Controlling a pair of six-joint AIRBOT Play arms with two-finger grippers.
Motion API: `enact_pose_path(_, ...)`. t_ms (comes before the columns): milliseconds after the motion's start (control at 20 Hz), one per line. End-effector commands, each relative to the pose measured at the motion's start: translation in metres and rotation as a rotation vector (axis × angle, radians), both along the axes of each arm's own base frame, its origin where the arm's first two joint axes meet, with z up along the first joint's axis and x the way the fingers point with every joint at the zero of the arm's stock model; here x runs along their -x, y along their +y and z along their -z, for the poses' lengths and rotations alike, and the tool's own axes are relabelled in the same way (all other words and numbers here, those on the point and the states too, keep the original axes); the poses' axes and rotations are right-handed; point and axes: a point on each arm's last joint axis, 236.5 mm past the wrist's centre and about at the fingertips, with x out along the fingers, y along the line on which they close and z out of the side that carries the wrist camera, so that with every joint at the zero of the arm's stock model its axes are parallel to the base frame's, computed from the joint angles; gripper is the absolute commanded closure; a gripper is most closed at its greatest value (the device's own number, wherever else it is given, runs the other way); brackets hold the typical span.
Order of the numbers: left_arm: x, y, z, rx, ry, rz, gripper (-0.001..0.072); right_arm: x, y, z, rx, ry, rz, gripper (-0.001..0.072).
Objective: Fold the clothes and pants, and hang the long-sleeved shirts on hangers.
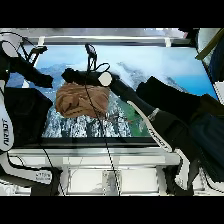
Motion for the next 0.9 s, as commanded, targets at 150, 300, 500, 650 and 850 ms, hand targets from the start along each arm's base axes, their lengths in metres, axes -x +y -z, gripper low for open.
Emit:
enact_pose_path(150,0.002,-0.001,-0.001,0.014,0.004,0.0,0.0696,-0.007,-0.189,0.069,0.456,0.279,-0.075,0.026)
enact_pose_path(300,0.002,-0.002,-0.001,0.015,0.004,0.0,0.0696,0.003,-0.222,0.129,0.433,0.572,0.041,-0.0001)
enact_pose_path(500,0.002,-0.002,-0.001,0.015,0.005,0.0,0.0696,0.018,-0.177,0.192,0.19,0.784,-0.01,0.0018)
enact_pose_path(650,0.003,-0.002,-0.001,0.015,0.008,0.002,0.0696,-0.006,-0.149,0.214,0.024,0.786,0.032,0.0025)
enact_pose_path(850,0.004,-0.002,-0.001,0.015,0.015,0.003,0.0696,-0.019,-0.134,0.226,-0.072,0.797,0.071,0.0023)
